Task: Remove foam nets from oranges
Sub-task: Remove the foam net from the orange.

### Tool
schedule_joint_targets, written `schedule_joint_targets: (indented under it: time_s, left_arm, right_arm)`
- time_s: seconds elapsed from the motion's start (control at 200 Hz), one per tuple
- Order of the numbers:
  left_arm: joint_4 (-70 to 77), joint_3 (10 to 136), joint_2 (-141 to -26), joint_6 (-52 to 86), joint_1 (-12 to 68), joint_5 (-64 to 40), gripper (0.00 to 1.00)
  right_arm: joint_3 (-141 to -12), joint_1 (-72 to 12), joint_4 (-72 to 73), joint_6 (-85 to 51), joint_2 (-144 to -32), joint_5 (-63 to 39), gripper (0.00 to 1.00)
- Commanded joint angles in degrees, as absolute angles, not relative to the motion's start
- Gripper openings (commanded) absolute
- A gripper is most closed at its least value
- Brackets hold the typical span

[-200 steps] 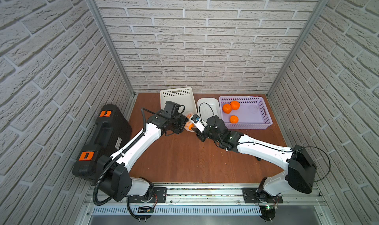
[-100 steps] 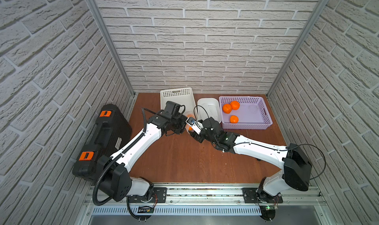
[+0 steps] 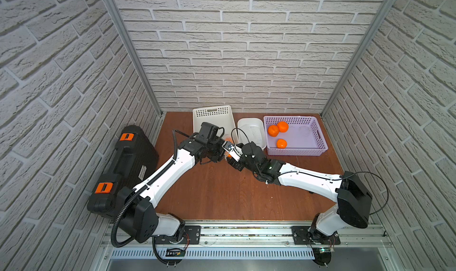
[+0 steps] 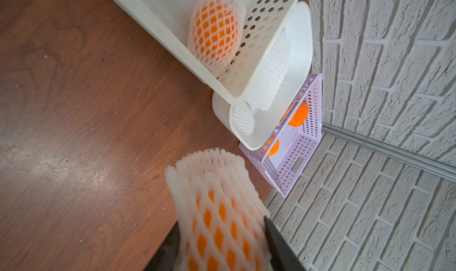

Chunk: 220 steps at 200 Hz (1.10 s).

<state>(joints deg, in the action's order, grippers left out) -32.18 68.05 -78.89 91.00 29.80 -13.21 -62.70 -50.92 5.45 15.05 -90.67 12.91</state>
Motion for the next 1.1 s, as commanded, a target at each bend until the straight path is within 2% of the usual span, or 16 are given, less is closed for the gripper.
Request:
schedule_joint_targets:
  time_s: [0.0, 0.13, 0.235, 0.38, 0.555, 0.595, 0.79, 0.975, 1.095]
  left_arm:
    - [-31.1, 69.2, -76.8, 90.0, 30.4, -15.3, 0.44]
    - [-31.0, 69.4, -77.2, 89.9, 30.4, -15.3, 0.46]
    - [-30.5, 69.4, -77.1, 90.0, 30.5, -15.4, 0.50]
    - [-29.2, 69.0, -76.8, 89.3, 30.5, -14.8, 0.64]
    - [-27.4, 68.0, -76.5, 89.4, 30.4, -14.9, 0.66]
    - [-27.0, 68.0, -76.5, 89.2, 30.3, -15.0, 0.68]
    - [-26.0, 67.7, -75.0, 87.0, 28.7, -14.2, 0.91]
    - [-20.6, 64.1, -74.4, 88.0, 28.5, -15.1, 0.94]
    - [-19.8, 63.9, -74.4, 87.3, 27.9, -15.7, 0.91]
  right_arm:
    - [-63.6, -51.3, 7.4, 15.5, -91.5, 14.6, 0.63]
    - [-63.5, -51.3, 7.5, 15.1, -91.7, 15.8, 0.56]
    - [-63.5, -51.3, 7.6, 14.9, -91.3, 16.6, 0.45]
    - [-63.1, -51.3, 7.8, 13.9, -90.5, 16.9, 0.35]
    - [-62.0, -51.3, 8.5, 11.7, -88.3, 15.9, 0.24]
    - [-61.8, -51.3, 8.6, 11.2, -87.7, 15.6, 0.23]
    - [-60.4, -51.2, 8.6, 8.1, -85.2, 14.0, 0.20]
    - [-59.7, -51.1, 8.3, 4.5, -83.5, 12.0, 0.17]
    - [-59.5, -51.1, 7.9, 2.5, -82.4, 10.8, 0.14]
